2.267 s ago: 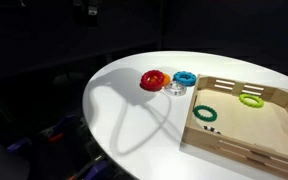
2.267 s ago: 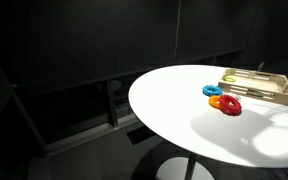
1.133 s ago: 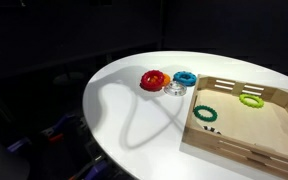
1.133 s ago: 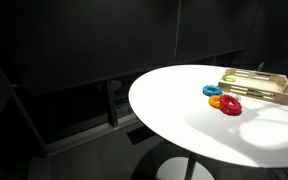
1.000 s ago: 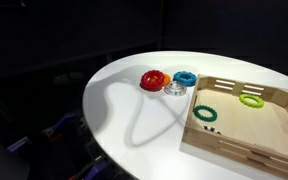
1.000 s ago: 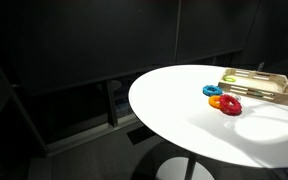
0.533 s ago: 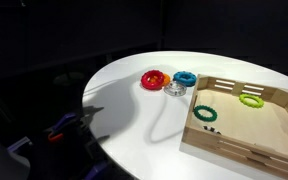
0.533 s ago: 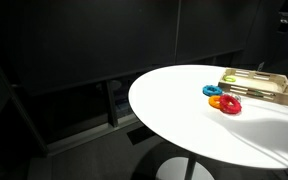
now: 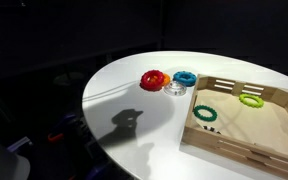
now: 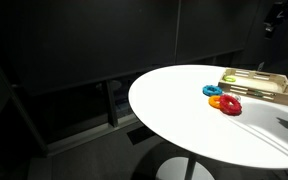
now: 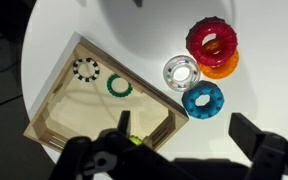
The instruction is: Remove the light green ring from the tray and put it on the table
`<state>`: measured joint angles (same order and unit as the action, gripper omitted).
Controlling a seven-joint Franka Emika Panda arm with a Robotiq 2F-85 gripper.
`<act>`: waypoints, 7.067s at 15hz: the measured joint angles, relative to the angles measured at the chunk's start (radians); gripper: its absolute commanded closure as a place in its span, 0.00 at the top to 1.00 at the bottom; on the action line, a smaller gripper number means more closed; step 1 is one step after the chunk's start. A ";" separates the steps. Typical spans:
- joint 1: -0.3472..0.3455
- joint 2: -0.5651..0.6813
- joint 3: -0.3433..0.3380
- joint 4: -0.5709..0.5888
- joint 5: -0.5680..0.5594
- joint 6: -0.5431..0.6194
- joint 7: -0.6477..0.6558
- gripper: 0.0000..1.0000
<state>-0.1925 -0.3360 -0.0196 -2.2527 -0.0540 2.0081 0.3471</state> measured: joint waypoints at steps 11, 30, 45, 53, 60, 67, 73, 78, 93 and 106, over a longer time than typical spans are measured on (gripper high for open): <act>-0.021 0.190 -0.065 0.069 -0.076 0.057 0.066 1.00; -0.018 0.411 -0.138 0.309 -0.050 0.051 0.135 1.00; -0.016 0.830 -0.221 0.654 -0.050 0.038 0.164 1.00; 0.007 0.935 -0.255 0.693 -0.057 0.156 0.164 1.00; 0.013 0.958 -0.265 0.695 -0.056 0.175 0.164 1.00; 0.011 0.980 -0.265 0.694 -0.055 0.189 0.163 1.00; 0.009 1.006 -0.265 0.692 -0.054 0.256 0.163 1.00; 0.009 1.027 -0.265 0.692 -0.053 0.272 0.162 1.00; 0.005 1.058 -0.265 0.693 -0.035 0.272 0.162 0.36; -0.012 1.053 -0.266 0.696 0.046 0.273 0.157 0.06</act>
<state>-0.2048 0.7172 -0.2855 -1.5570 -0.0081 2.2815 0.5037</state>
